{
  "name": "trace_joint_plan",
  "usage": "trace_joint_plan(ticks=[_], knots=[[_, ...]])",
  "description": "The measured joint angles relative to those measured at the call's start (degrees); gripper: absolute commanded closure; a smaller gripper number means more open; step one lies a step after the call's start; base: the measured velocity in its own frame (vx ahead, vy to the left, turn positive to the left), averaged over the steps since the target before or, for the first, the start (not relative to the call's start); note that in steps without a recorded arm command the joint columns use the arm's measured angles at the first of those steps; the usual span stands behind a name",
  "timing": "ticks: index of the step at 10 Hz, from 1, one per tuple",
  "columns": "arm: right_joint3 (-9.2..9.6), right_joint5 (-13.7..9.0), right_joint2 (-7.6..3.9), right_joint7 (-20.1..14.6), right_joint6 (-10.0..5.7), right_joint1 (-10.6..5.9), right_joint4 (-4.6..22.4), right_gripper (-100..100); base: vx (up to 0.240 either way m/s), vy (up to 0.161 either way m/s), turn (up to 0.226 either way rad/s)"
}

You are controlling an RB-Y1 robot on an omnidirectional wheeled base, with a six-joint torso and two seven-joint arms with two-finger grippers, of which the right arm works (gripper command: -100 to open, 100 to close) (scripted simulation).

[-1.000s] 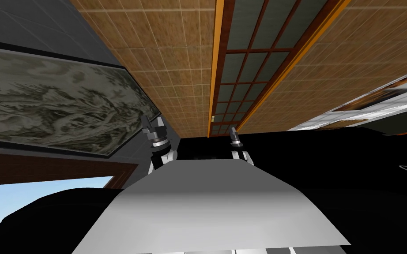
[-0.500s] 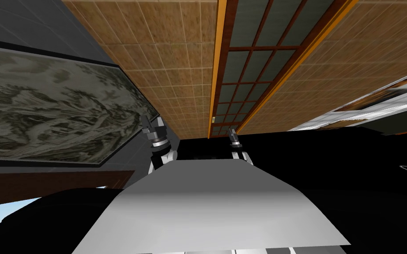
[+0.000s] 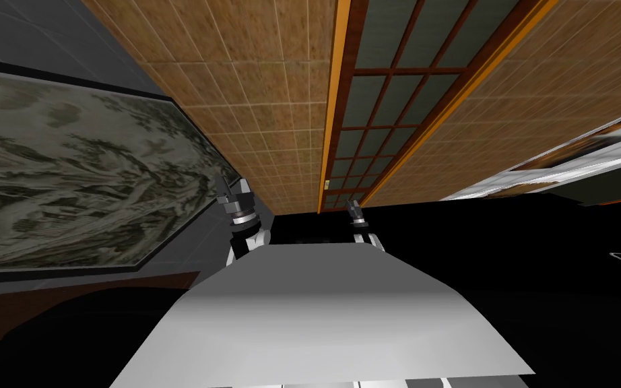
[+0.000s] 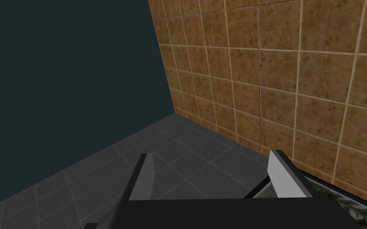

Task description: Pull the door open

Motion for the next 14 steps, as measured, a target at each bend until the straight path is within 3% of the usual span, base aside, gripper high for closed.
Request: trace_joint_plan(ticks=[9, 12, 14], knots=[[-2.0, 3.1, -0.78, 8.92, -3.59, -2.23, 11.41, -100, 0.098, 0.037, -0.02], [-2.95, 4.05, -1.56, 11.87, -5.0, -3.69, 16.4, -100, 0.111, 0.04, -0.025], [-3.29, 5.1, -1.37, 14.4, -5.66, -3.57, 18.44, -100, 0.137, 0.051, -0.02]])
